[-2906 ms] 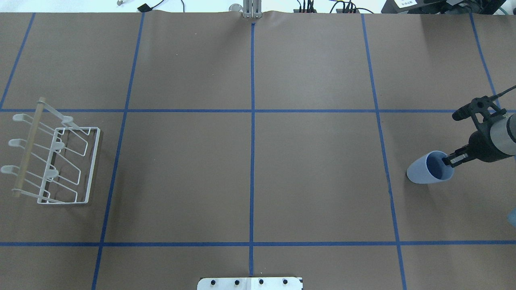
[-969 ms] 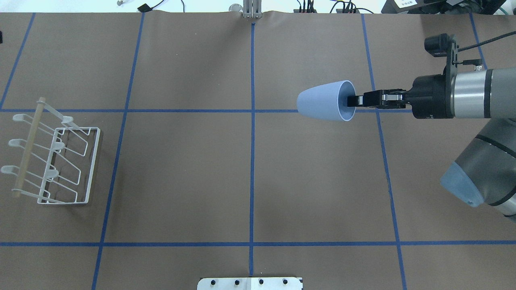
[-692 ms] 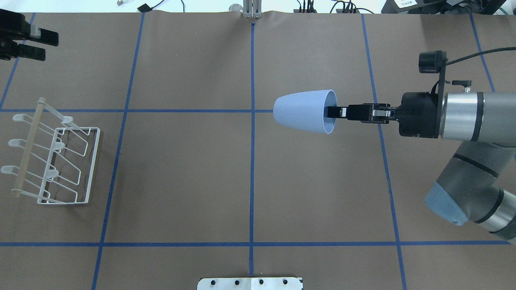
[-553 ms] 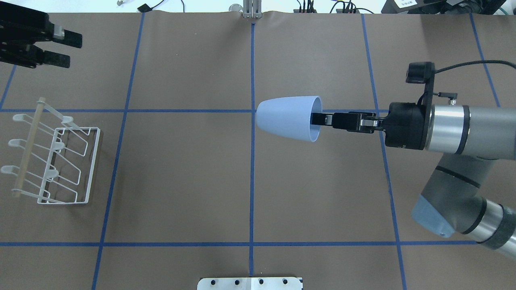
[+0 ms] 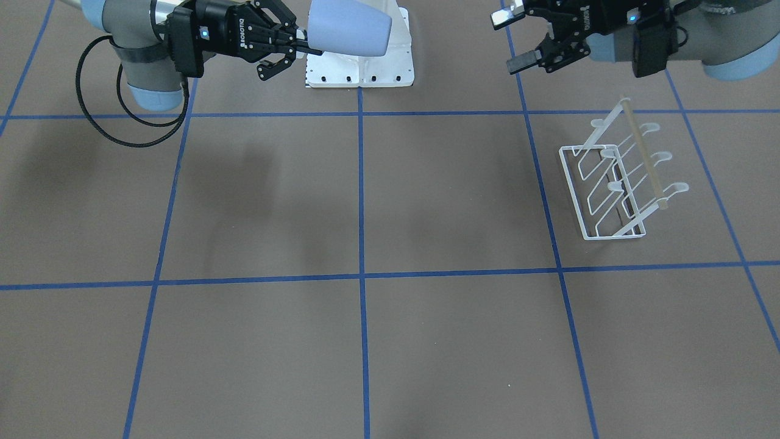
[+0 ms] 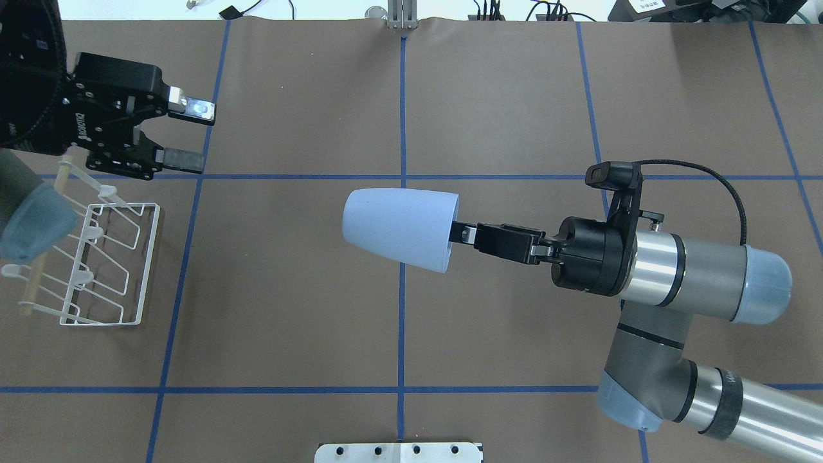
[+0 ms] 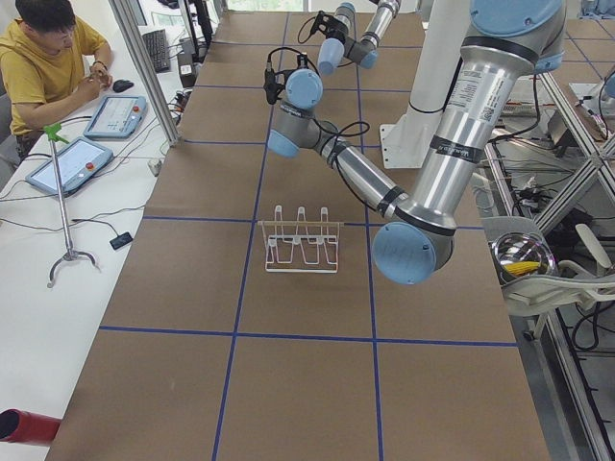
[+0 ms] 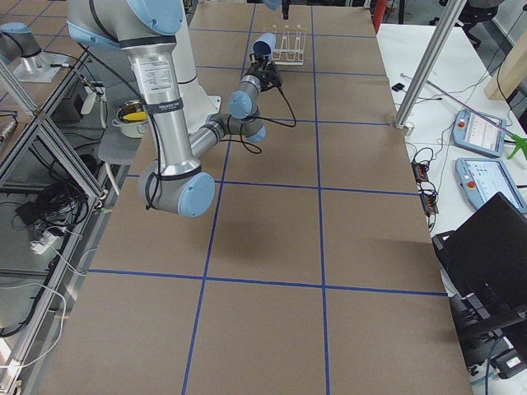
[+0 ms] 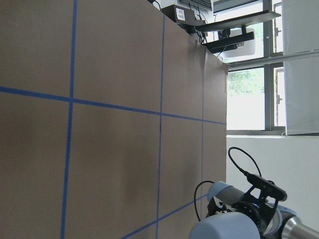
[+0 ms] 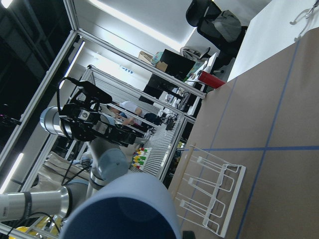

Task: Hang cup on cup holder
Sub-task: 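Carry the cup toward the left gripper while the left gripper approaches, then close the left gripper on the cup base and release the right gripper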

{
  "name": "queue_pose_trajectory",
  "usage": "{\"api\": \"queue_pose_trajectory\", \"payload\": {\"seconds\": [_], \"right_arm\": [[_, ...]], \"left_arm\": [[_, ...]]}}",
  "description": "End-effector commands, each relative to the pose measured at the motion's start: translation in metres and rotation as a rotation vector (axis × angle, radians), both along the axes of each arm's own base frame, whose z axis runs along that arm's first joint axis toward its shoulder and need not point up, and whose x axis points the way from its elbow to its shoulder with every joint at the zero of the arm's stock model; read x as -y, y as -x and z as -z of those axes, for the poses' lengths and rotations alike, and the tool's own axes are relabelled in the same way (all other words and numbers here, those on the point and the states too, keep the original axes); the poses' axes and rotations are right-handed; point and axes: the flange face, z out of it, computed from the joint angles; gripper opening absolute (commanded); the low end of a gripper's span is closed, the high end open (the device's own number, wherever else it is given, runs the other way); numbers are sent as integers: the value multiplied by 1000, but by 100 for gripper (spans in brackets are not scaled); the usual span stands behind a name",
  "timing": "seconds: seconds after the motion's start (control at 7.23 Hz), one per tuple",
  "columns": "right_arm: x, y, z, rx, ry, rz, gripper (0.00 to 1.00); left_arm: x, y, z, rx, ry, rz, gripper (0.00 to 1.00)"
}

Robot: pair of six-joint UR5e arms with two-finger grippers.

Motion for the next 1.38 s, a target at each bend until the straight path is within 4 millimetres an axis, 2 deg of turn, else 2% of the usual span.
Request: {"api": "queue_pose_trajectory", "payload": {"seconds": [0.0, 0.28, 0.55, 1.25], "right_arm": [[-22, 18, 11, 120, 16, 2, 0], [-19, 36, 27, 149, 32, -8, 0], [-19, 42, 25, 141, 36, -9, 0], [-20, 50, 38, 161, 62, -23, 0]], "left_arm": [[-25, -33, 11, -128, 51, -60, 98], [-33, -42, 16, -139, 70, -100, 98], [-40, -50, 19, -148, 74, -129, 98], [-49, -60, 20, -157, 76, -157, 98]]}}
